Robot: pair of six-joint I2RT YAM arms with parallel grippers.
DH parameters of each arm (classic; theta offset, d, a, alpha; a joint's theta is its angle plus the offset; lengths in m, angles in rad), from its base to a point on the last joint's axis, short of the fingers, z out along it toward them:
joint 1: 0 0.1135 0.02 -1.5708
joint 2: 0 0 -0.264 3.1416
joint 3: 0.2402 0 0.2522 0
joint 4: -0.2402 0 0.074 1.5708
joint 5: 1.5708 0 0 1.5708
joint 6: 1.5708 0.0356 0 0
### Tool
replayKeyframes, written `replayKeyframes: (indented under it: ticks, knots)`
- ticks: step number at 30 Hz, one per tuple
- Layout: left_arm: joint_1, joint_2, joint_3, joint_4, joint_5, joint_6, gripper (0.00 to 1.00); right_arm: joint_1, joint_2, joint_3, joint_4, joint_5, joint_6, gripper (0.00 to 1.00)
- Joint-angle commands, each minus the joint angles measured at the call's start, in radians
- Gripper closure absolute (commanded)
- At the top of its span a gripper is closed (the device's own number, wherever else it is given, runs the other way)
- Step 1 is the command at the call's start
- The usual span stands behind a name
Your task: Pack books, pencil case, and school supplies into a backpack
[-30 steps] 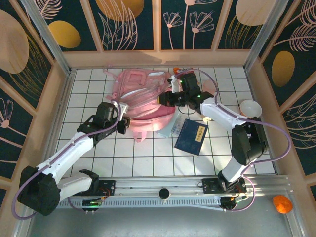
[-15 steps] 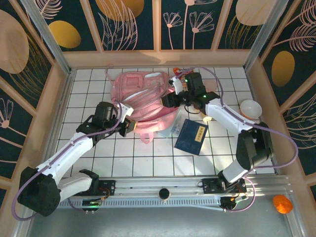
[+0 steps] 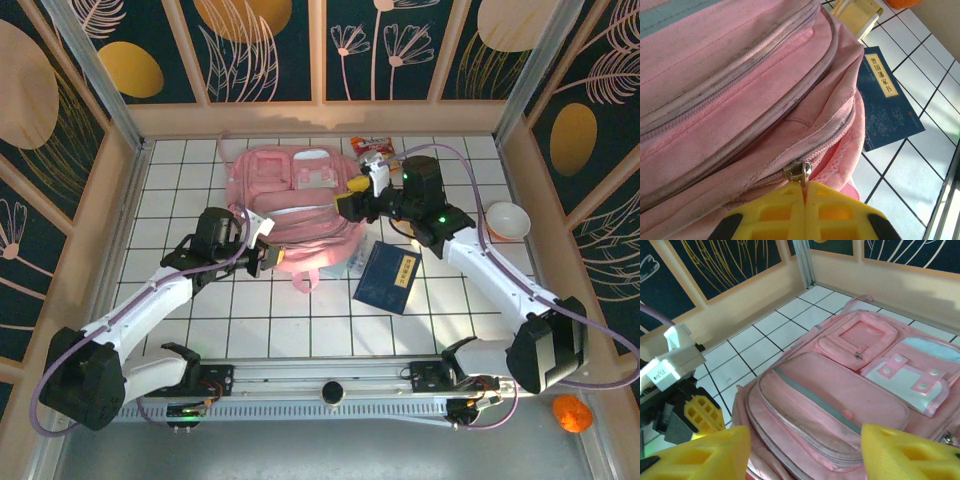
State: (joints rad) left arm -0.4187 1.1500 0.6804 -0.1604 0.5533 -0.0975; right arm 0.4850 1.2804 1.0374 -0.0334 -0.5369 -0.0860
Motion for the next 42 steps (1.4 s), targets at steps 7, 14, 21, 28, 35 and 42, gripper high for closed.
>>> replayKeyframes:
  ticks: [7,14,21,28,35,42]
  knots:
    - [0.001,0.008,0.028,0.062,0.053,0.068,1.0,0.173,0.107,0.08,-0.143,0.227,-0.43,0.35]
    - [0.001,0.006,0.042,0.065,0.045,0.067,1.0,0.257,0.332,0.206,-0.227,0.202,-0.568,0.35]
    - [0.001,0.009,0.05,0.068,0.03,0.058,1.0,0.272,0.453,0.266,-0.325,0.1,-0.618,0.36]
    - [0.001,0.01,0.051,0.073,-0.002,0.032,1.0,0.274,0.492,0.305,-0.355,0.091,-0.639,0.51]
    - [0.001,0.022,0.052,0.054,-0.177,-0.027,1.0,0.272,0.413,0.263,-0.366,0.091,-0.683,1.0]
    - [0.001,0.05,0.051,0.032,-0.329,-0.083,1.0,0.192,0.344,0.26,-0.447,0.084,-0.729,1.0]
